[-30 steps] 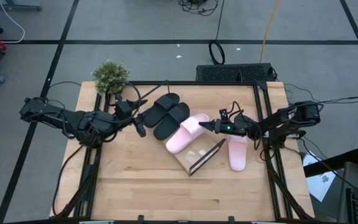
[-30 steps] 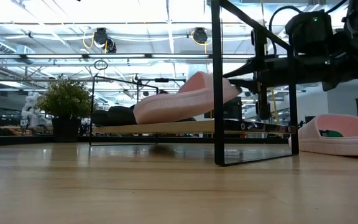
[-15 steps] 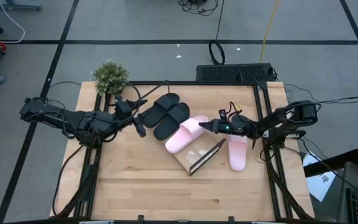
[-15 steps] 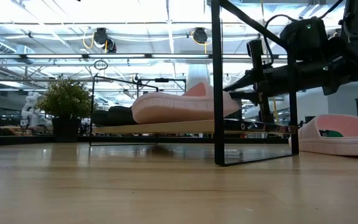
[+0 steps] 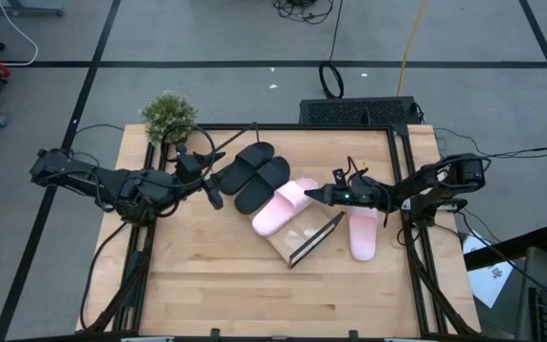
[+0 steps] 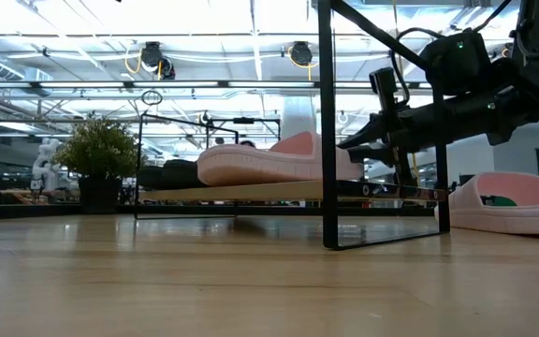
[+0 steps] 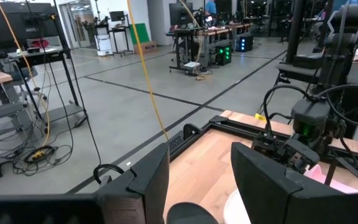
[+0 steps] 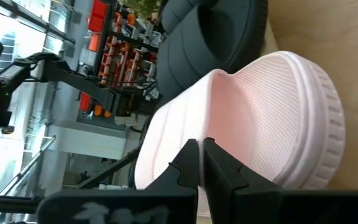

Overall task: Pick and place slides into the shelf
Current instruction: Put the left pink slipper on the shelf

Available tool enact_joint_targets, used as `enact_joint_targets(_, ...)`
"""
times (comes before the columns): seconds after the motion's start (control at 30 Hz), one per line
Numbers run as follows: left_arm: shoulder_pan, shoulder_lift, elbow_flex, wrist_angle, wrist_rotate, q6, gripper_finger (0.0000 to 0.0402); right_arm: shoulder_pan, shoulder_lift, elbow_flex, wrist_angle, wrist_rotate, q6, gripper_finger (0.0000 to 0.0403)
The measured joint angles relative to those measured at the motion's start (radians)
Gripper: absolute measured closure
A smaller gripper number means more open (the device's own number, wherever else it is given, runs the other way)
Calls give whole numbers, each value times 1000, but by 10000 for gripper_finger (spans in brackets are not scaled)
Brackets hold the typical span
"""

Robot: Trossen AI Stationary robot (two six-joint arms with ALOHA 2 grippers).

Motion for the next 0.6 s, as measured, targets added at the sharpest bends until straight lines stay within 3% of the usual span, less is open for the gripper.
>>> enact_joint_targets(0.6, 0, 0, 0, 0, 0, 0, 225, -1, 1, 36, -31, -56, -45, 403)
